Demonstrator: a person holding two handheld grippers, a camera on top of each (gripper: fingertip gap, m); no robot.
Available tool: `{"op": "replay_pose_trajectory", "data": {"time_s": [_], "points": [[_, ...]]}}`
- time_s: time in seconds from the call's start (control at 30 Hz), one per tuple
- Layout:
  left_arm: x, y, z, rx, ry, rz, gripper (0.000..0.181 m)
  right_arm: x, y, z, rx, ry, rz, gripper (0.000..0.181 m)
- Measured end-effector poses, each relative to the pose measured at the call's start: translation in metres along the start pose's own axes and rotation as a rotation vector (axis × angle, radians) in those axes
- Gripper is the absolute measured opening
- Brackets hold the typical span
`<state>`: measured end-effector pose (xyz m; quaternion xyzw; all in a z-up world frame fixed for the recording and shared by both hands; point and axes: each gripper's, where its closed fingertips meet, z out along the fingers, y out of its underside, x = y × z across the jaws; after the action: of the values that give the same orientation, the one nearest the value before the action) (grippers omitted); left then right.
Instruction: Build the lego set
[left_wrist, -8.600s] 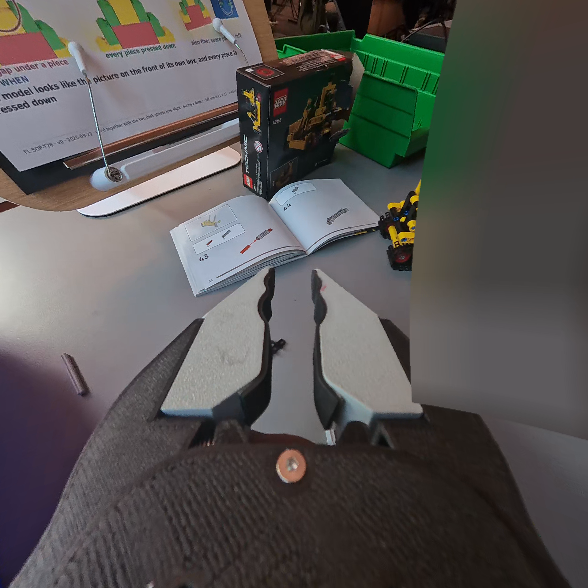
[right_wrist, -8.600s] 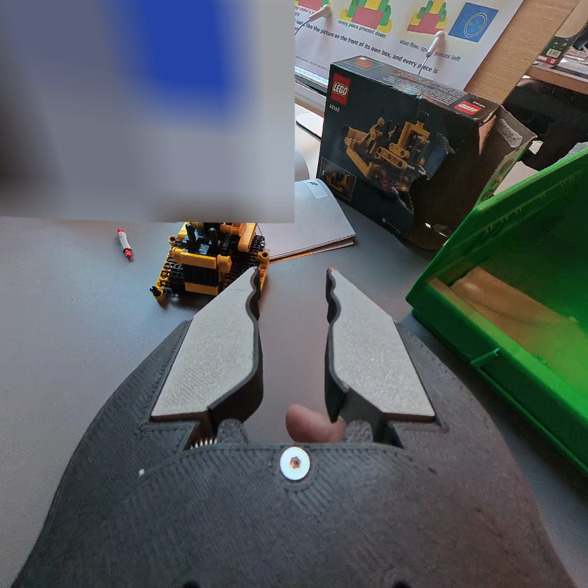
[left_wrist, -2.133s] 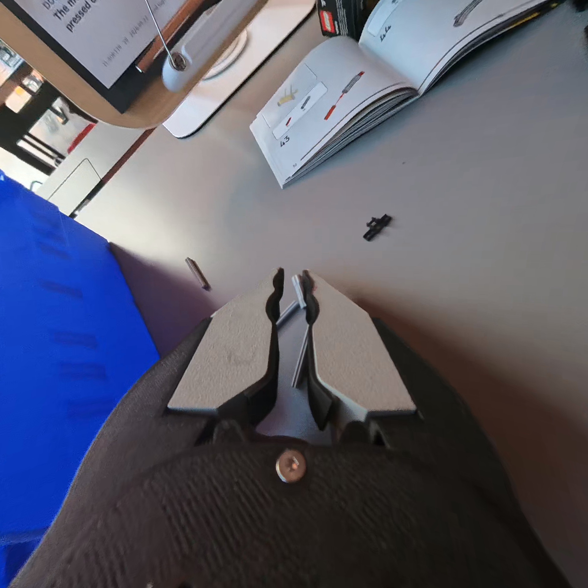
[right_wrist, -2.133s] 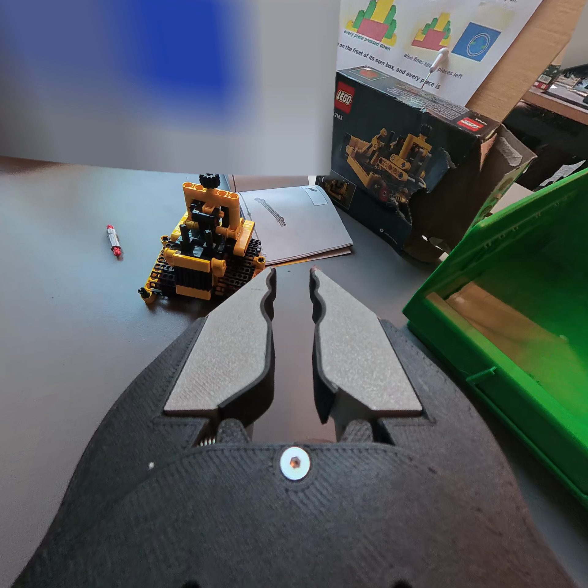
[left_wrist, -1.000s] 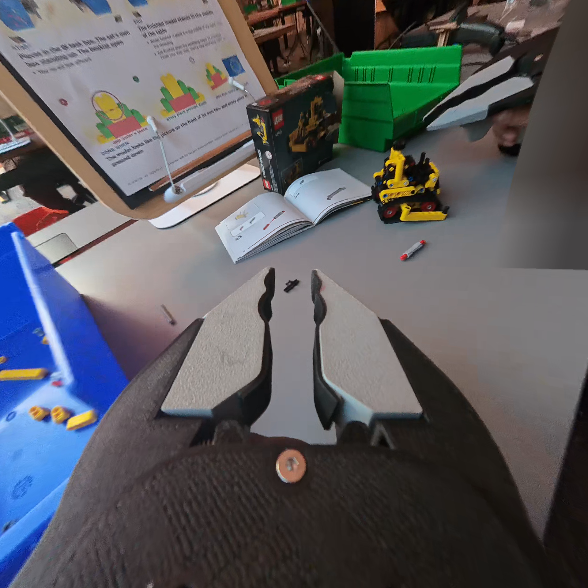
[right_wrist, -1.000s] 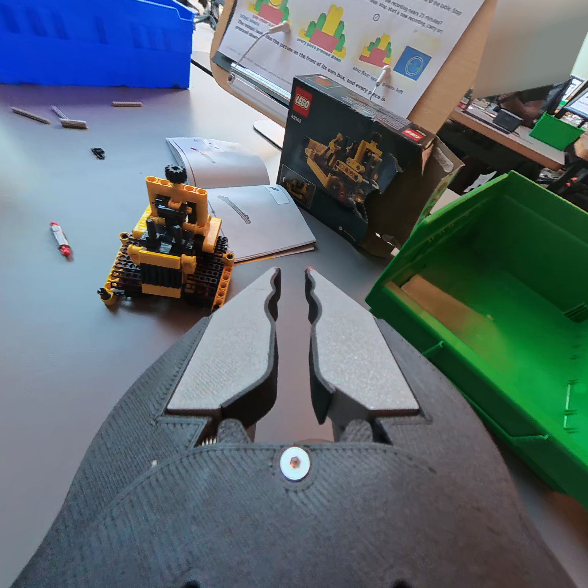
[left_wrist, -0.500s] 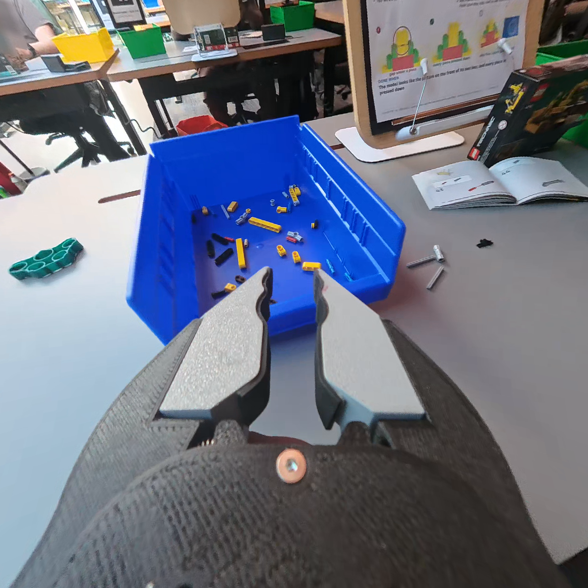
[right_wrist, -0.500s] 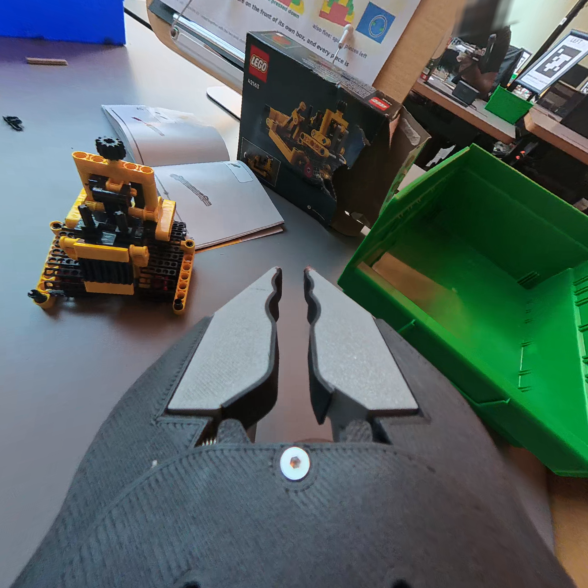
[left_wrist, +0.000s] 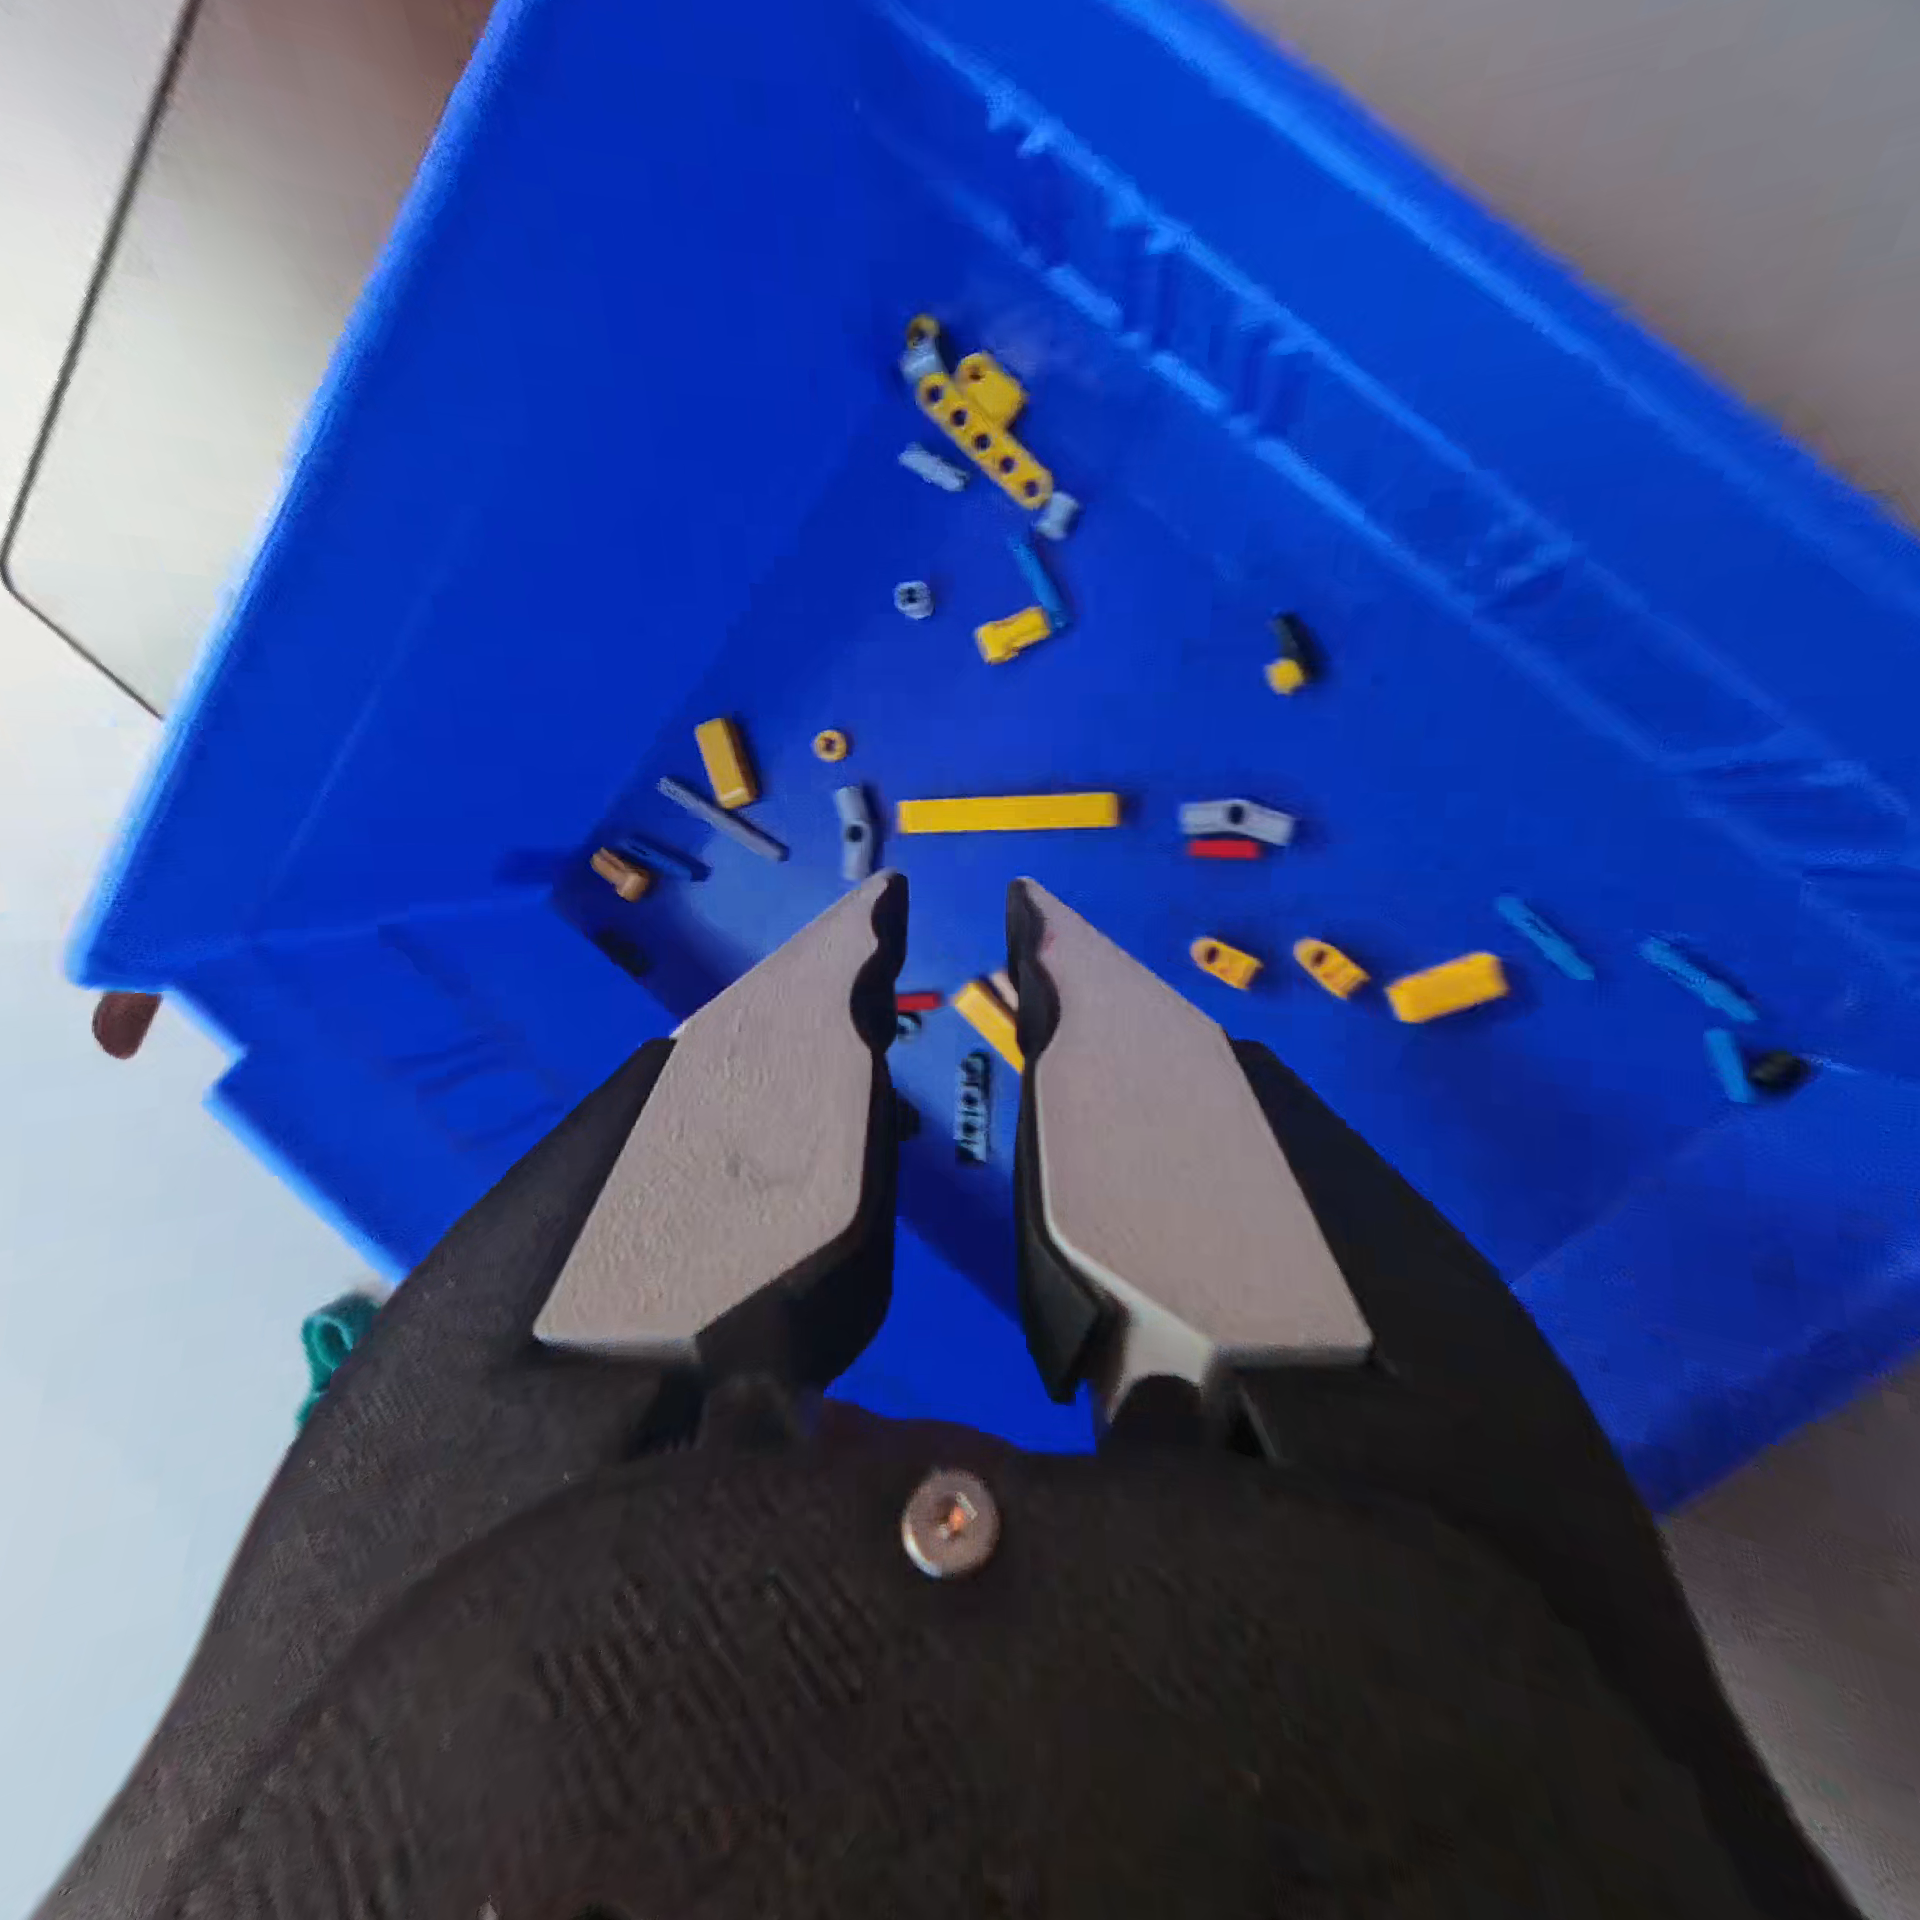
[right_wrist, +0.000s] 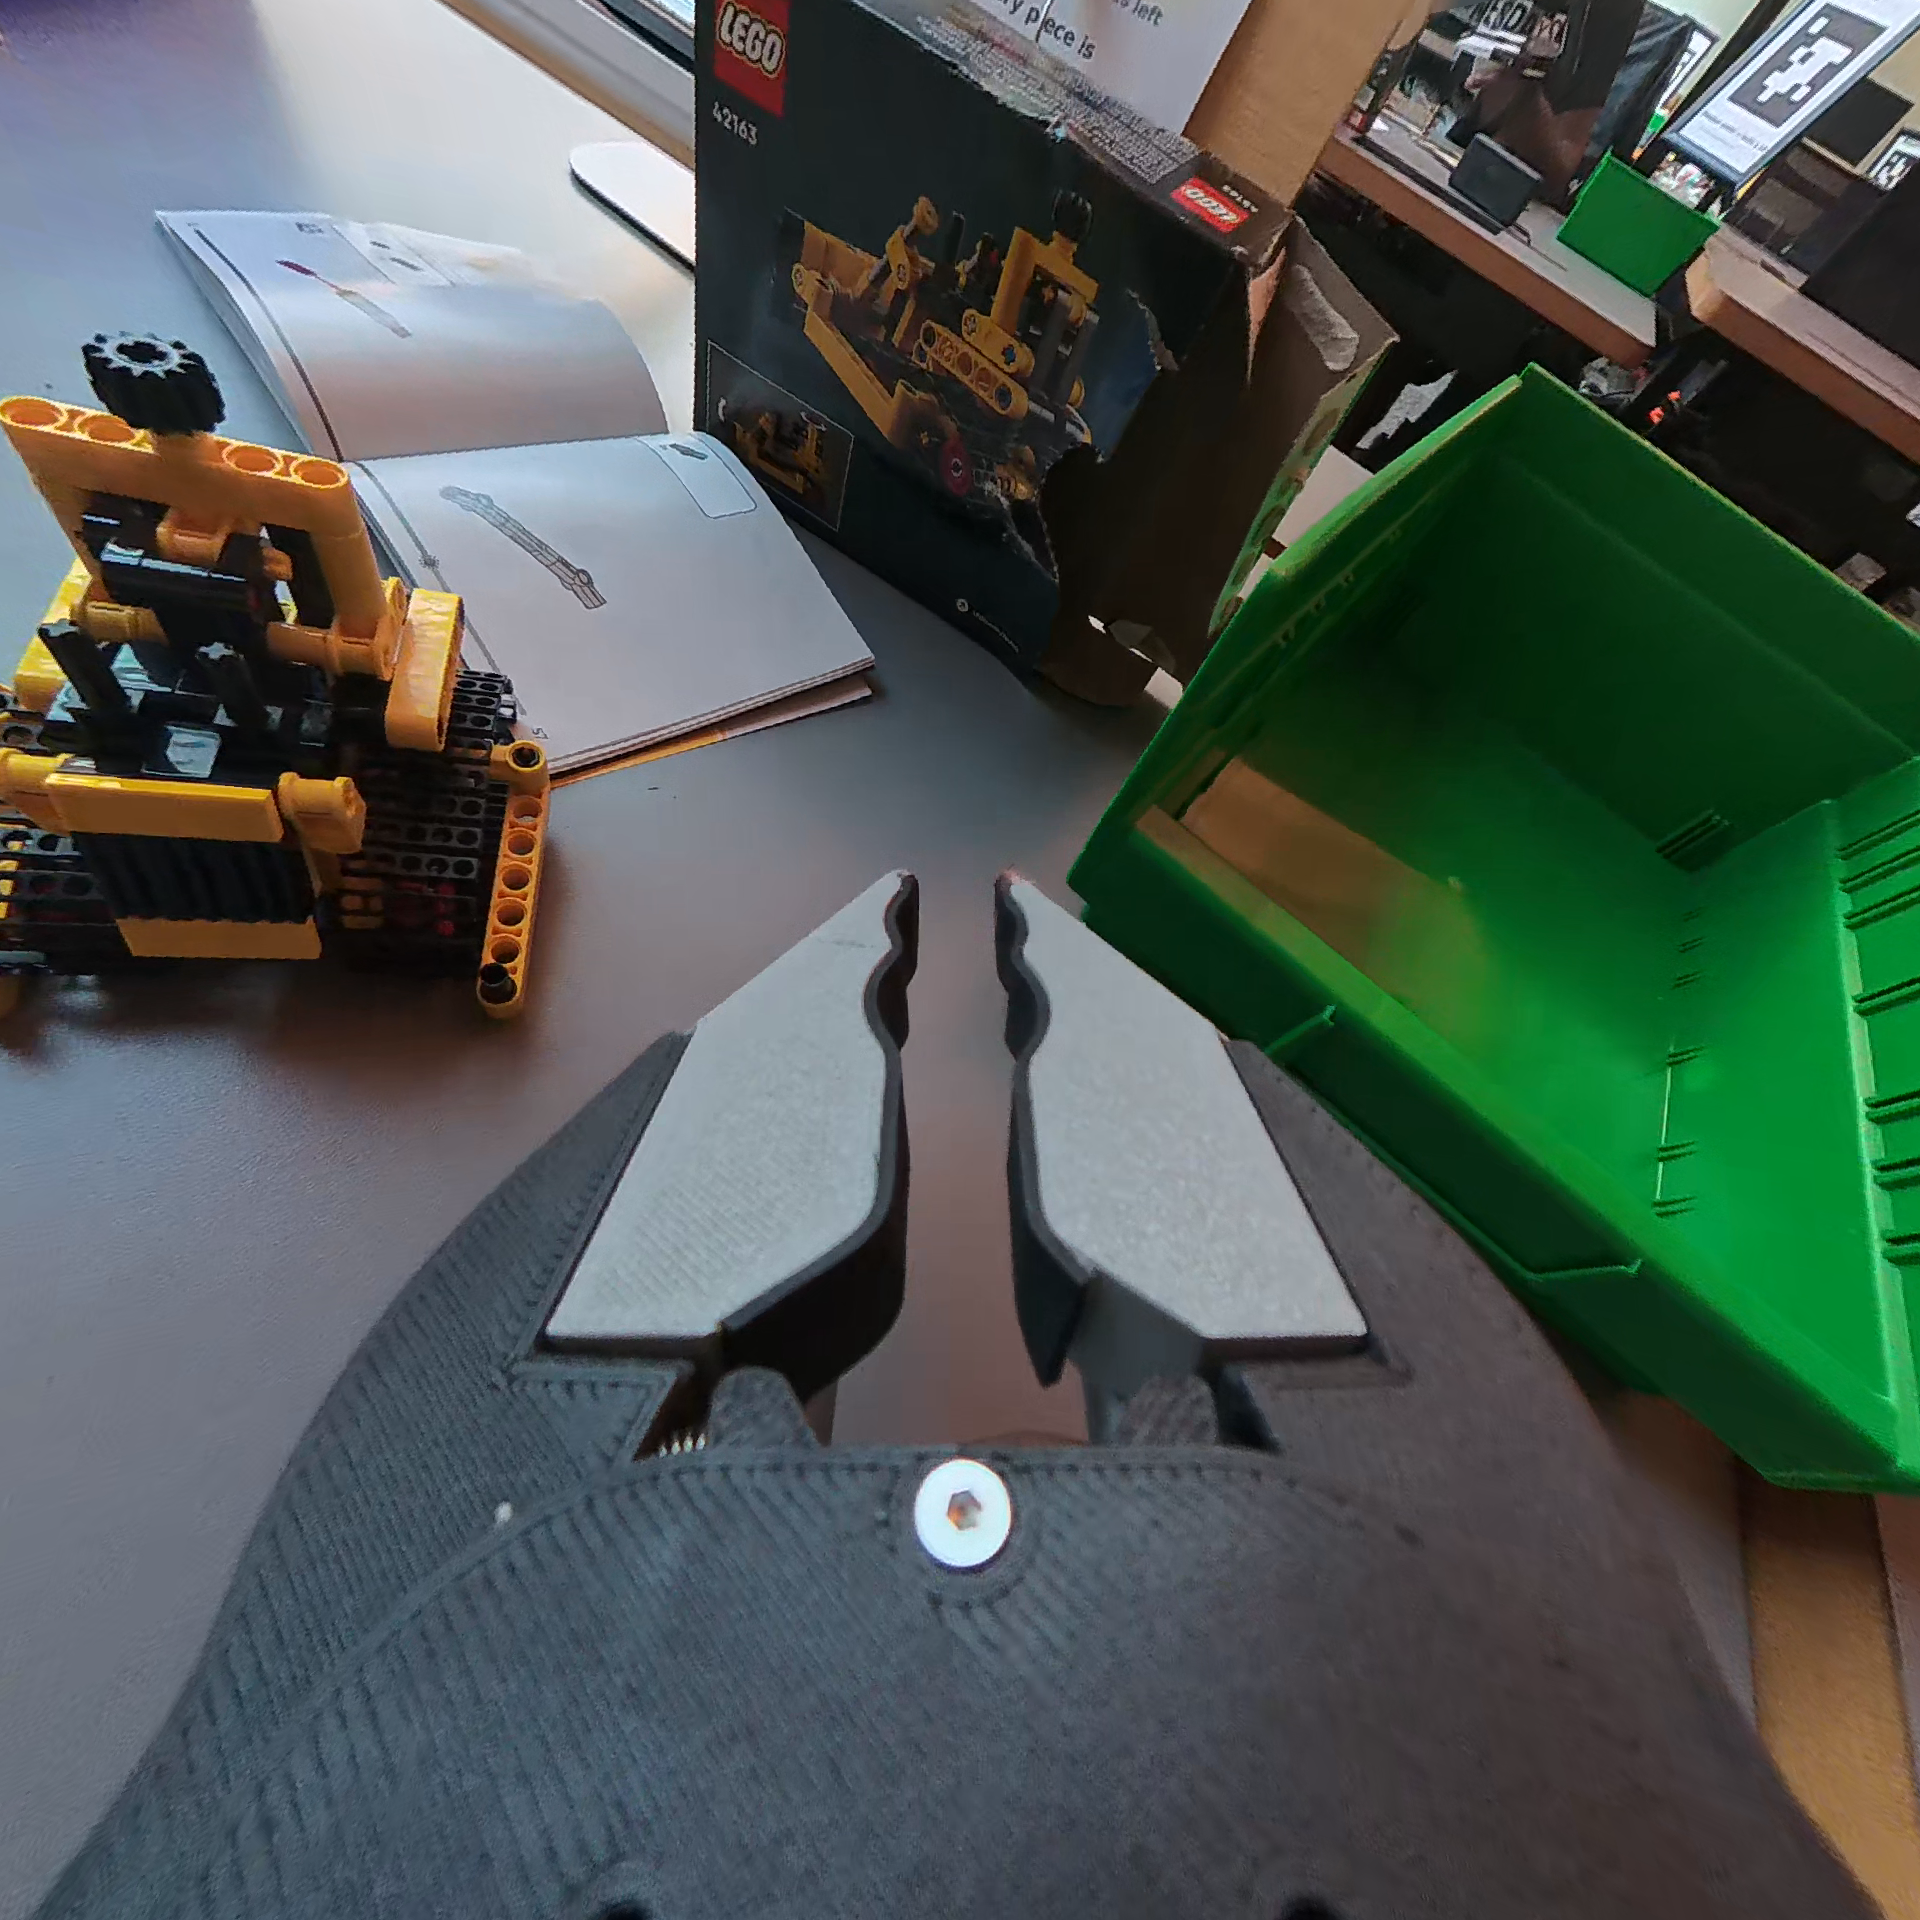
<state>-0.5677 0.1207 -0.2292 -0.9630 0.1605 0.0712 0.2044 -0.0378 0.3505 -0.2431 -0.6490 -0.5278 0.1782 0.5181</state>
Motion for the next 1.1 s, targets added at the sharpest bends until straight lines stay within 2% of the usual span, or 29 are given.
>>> {"op": "replay_pose_trajectory", "data": {"time_s": [0.03,0.17,0.23,0.4,0.47,0.5,0.67,0.77,0.87,0.97,1.03,1.1], "points": [[-0.015,0.001,0.009,-0.049,-0.013,-0.027,0.017,0.0,0.0,0.0,-0.002,0.002,-0.004,0.012],[-0.027,0.0,0.033,-0.119,0.077,-0.079,0.017,0.003,-0.001,-0.001,0.01,0.026,-0.006,0.01],[-0.036,0.006,0.042,-0.159,0.028,-0.058,0.018,0.004,-0.001,-0.002,0.014,0.027,0.003,0.01],[-0.028,0.008,0.053,-0.189,0.071,-0.054,0.016,0.008,-0.001,-0.002,0.018,0.035,0.022,0.01],[-0.028,0.016,0.061,-0.252,0.062,-0.029,0.015,0.009,0.0,-0.002,0.012,0.042,0.022,0.01],[-0.024,0.013,0.062,-0.239,0.086,-0.028,0.006,0.009,0.0,-0.002,0.009,0.046,0.02,0.01],[-0.023,0.015,0.061,-0.276,0.129,-0.06,0.006,0.009,0.002,-0.001,-0.005,0.056,0.006,0.01],[-0.023,0.012,0.054,-0.251,0.136,-0.076,0.006,0.008,0.002,0.0,-0.01,0.058,-0.005,0.009],[-0.025,0.007,0.039,-0.207,0.112,-0.088,0.005,0.007,0.001,-0.001,-0.004,0.057,-0.012,0.008],[-0.02,-0.021,-0.005,-0.046,0.092,-0.102,0.006,0.006,-0.001,-0.002,0.011,0.049,-0.01,0.008],[0.006,-0.051,-0.05,0.12,0.127,-0.065,0.005,0.005,-0.003,-0.003,0.024,0.041,-0.009,0.008],[0.066,-0.081,-0.093,0.279,0.239,0.051,0.005,0.003,-0.005,-0.004,0.037,0.031,-0.011,0.008]]}}
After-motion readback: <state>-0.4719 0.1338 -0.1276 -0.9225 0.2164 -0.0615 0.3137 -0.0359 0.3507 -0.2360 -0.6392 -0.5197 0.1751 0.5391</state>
